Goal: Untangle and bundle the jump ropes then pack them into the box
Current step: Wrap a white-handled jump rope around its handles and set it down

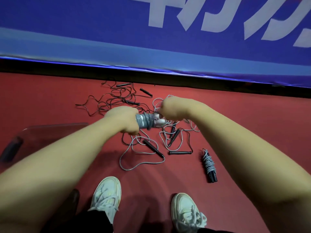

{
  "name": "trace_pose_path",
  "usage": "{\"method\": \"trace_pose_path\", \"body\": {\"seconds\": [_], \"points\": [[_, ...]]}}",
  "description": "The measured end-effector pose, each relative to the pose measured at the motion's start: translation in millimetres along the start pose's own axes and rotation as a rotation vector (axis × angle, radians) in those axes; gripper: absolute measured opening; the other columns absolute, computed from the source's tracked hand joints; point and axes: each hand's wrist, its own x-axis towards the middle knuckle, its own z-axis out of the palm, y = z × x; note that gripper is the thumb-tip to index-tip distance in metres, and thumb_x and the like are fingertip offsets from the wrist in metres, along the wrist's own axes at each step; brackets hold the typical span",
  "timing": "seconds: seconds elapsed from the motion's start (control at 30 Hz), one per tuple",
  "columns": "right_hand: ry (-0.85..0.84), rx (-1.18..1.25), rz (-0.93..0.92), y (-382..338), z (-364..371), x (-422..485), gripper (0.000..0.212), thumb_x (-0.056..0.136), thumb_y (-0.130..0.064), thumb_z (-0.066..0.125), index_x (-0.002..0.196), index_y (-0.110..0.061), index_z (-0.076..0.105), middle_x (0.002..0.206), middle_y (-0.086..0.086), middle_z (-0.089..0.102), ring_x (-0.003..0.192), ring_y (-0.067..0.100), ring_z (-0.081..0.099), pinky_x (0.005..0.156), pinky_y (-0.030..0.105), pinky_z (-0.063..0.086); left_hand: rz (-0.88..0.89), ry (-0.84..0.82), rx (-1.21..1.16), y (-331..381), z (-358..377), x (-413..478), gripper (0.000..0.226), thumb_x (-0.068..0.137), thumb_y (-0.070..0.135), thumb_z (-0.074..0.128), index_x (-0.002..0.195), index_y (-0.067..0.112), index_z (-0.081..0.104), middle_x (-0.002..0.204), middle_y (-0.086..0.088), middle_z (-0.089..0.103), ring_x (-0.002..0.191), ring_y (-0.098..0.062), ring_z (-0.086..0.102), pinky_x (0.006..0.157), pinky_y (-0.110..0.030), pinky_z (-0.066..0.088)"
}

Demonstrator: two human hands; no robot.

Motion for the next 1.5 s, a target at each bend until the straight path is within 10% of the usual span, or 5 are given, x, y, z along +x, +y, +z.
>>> {"method": "trace_pose_path", "body": {"seconds": [0.33,0.5,0.83,1.17,1.5], "points": [[0.035,1.08,-0.239,7,20,4,0.031,0.104,-0.024,0.031,0.079,-0.015,0.048,0.06,-0.003,0.035,0.048,0.009,0.035,0.046,0.017,0.03,-0.035,0.099,-1.269,-25,1,10,0.031,0.065,-0.011,0.058,0.076,0.015,0.045,0.048,0.0,0.043,0.037,-0.013,0.035,0.037,-0.012,0.021],[-0.103,1.06,-0.429,34,24,1,0.03,0.101,-0.023,0.036,0.076,-0.012,0.048,0.055,-0.013,0.039,0.056,0.007,0.035,0.058,0.016,0.034,0.235,-0.078,-1.4,-31,3,-2,0.04,0.044,-0.006,0.054,0.078,0.009,0.041,0.053,-0.007,0.041,0.038,-0.011,0.031,0.037,-0.015,0.027],[-0.322,0.161,-0.451,33,-6,-16,0.016,0.083,-0.004,0.065,0.076,-0.018,0.066,0.062,-0.015,0.058,0.055,-0.007,0.049,0.06,0.008,0.039,0.488,-0.552,-0.742,-25,-9,-21,0.047,0.043,0.001,0.064,0.087,0.007,0.05,0.057,-0.001,0.051,0.044,-0.014,0.043,0.042,-0.018,0.034],[-0.086,-0.265,-0.196,14,0,-2,0.019,0.092,-0.022,0.051,0.093,-0.009,0.065,0.082,0.002,0.066,0.073,0.021,0.06,0.065,0.027,0.048,0.174,-0.158,0.12,18,-6,-18,0.026,0.066,0.02,0.069,0.081,0.022,0.049,0.06,0.005,0.054,0.05,-0.012,0.049,0.048,-0.02,0.034],[0.779,-0.007,-0.173,-16,-7,-19,0.032,0.094,-0.011,0.044,0.121,-0.02,0.056,0.114,0.005,0.059,0.103,0.029,0.054,0.071,0.033,0.037,0.006,0.017,-1.464,2,1,0,0.032,0.058,-0.009,0.056,0.076,0.014,0.042,0.048,0.0,0.043,0.033,-0.009,0.033,0.037,-0.009,0.017]]}}
